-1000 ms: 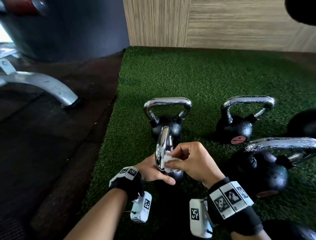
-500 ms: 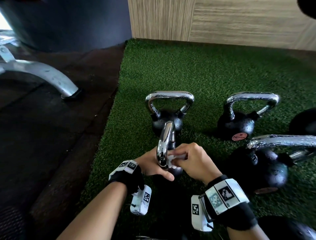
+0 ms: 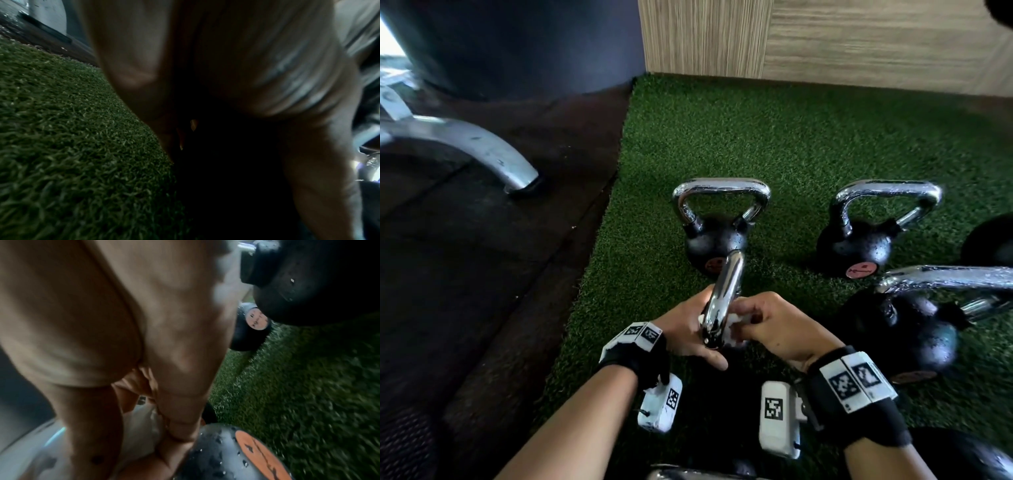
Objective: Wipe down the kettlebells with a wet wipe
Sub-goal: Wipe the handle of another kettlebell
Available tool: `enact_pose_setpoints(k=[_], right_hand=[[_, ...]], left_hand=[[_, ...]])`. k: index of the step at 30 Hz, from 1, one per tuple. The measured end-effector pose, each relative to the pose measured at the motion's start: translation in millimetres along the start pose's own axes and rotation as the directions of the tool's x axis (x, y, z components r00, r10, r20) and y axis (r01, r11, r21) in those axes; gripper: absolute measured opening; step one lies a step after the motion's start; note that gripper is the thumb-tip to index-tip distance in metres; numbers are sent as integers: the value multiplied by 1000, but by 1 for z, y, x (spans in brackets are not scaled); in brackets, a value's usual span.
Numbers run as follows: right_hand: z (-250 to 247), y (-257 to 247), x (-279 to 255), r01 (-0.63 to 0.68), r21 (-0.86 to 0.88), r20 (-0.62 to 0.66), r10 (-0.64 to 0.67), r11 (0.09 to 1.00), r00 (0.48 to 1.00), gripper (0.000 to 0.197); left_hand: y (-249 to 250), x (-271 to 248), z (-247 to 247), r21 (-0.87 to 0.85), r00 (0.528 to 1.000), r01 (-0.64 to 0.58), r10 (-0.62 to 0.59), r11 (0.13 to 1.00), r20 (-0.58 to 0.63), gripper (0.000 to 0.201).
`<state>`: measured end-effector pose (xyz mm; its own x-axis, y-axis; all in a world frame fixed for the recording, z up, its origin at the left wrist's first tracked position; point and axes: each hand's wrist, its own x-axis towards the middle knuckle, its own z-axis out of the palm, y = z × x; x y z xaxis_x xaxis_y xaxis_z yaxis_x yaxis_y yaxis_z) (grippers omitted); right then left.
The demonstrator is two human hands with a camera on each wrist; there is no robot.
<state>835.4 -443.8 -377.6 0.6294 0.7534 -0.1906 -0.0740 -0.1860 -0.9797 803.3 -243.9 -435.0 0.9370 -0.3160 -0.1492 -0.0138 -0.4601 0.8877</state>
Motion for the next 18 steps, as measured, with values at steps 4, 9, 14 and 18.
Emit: enact_pose_setpoints(k=[4,9,14,18], right_hand=[[3,4,-2,-23,292,-15,29,956,999,23],[11,8,6,-19,562,-91,85,827,992,36],[15,11,7,14,613,-149,98,790,984,22],[16,13,14,147,676,-289,76,722,954,30]], left_hand=[[2,0,1,103,999,50,-50,993,3,80],[9,0,4,66,999,-26,28,997,-23,77],[13,-1,5,-82,999,-44,43,996,-17,102],[14,-1,4,-117,996,-91,89,989,-22,105]])
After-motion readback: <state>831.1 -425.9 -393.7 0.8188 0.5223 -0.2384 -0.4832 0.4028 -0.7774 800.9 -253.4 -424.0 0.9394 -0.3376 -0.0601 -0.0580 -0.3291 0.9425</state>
